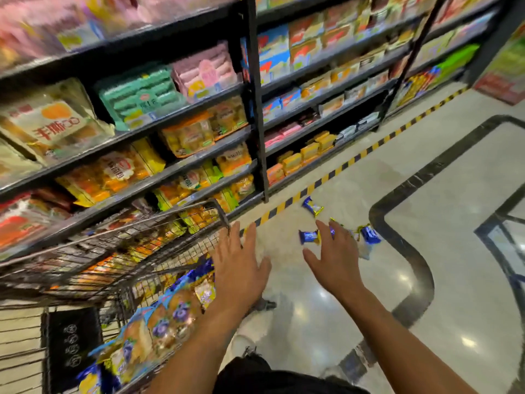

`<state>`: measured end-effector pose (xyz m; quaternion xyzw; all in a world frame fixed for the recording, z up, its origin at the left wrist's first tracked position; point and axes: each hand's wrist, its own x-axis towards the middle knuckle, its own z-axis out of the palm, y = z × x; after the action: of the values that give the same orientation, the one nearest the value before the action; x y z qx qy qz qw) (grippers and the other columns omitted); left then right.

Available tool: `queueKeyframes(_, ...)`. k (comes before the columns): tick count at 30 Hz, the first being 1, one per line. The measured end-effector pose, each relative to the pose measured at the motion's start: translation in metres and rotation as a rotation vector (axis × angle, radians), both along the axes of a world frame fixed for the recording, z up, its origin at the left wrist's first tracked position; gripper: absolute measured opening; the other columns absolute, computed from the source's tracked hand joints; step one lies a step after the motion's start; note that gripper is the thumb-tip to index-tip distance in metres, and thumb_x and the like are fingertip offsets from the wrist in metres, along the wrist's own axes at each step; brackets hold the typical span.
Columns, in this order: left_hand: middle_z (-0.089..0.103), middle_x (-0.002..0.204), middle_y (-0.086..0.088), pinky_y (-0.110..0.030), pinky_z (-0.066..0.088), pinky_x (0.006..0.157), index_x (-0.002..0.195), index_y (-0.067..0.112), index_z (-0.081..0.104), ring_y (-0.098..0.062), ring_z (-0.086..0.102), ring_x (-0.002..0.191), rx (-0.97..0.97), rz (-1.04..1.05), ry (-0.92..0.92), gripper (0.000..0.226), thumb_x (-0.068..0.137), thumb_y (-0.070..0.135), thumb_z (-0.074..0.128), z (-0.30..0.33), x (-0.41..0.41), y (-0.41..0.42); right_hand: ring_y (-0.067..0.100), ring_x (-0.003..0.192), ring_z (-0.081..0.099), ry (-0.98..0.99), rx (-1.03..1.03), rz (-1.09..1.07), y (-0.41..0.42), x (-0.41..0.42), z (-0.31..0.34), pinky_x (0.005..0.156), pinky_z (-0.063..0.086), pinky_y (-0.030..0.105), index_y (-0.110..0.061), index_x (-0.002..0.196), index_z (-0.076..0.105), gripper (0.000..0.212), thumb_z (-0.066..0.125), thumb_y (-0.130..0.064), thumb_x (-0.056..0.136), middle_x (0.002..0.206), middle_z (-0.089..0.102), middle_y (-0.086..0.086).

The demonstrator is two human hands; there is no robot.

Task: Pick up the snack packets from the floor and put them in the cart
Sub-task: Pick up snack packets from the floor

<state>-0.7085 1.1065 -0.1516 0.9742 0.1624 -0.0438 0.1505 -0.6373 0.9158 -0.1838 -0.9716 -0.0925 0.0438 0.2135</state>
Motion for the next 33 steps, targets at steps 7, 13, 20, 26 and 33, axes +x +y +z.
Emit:
queueKeyframes(7, 0.001, 0.166, -0.007, -0.048, 0.009, 0.121, 0.158, 0.032, 0.002, -0.034, -0.002, 0.152, 0.045, -0.119, 0.038, 0.079, 0.095, 0.056, 0.044, 0.003, 0.001, -0.108, 0.038, 0.121, 0.05, 0.008, 0.038, -0.126, -0.113, -0.023, -0.005, 0.096, 0.045, 0.049, -0.017, 0.137, 0.048, 0.072, 0.043, -0.059, 0.078, 0.132, 0.053, 0.016)
queueKeyframes(13, -0.003, 0.165, -0.005, -0.05, 0.01, 0.121, 0.157, 0.033, 0.006, -0.03, -0.003, 0.152, -0.045, -0.188, -0.022, 0.077, 0.096, 0.054, 0.048, 0.008, 0.025, -0.191, 0.04, 0.131, 0.04, -0.035, 0.074, -0.3, -0.209, -0.026, 0.006, 0.104, 0.038, 0.051, -0.016, 0.14, 0.05, 0.075, 0.044, -0.057, 0.078, 0.142, 0.044, 0.022)
queueKeyframes(20, 0.003, 0.165, -0.005, -0.051, 0.016, 0.119, 0.157, 0.032, 0.009, -0.031, 0.001, 0.151, -0.072, -0.294, -0.043, 0.077, 0.095, 0.051, 0.052, 0.006, 0.069, -0.253, 0.031, 0.141, 0.028, -0.013, 0.052, -0.431, -0.283, -0.013, 0.026, 0.112, 0.026, 0.04, -0.021, 0.149, 0.037, 0.073, 0.065, -0.045, 0.086, 0.153, 0.031, 0.015)
queueKeyframes(26, 0.006, 0.165, -0.006, -0.05, 0.02, 0.117, 0.158, 0.033, 0.008, -0.031, 0.005, 0.15, -0.091, -0.343, -0.019, 0.079, 0.095, 0.048, 0.054, -0.006, 0.122, -0.287, 0.029, 0.141, 0.028, 0.015, 0.022, -0.456, -0.312, 0.026, 0.022, 0.113, 0.026, 0.039, -0.024, 0.151, 0.031, 0.074, 0.063, -0.047, 0.088, 0.153, 0.028, 0.01)
queueKeyframes(33, 0.014, 0.162, -0.005, -0.047, 0.024, 0.115, 0.158, 0.031, 0.013, -0.028, 0.013, 0.148, -0.112, -0.274, 0.038, 0.081, 0.092, 0.047, 0.058, -0.027, 0.209, -0.291, 0.03, 0.142, 0.025, 0.088, 0.025, -0.431, -0.333, 0.111, 0.014, 0.114, 0.025, 0.04, -0.026, 0.152, 0.028, 0.072, 0.06, -0.046, 0.09, 0.156, 0.024, 0.011)
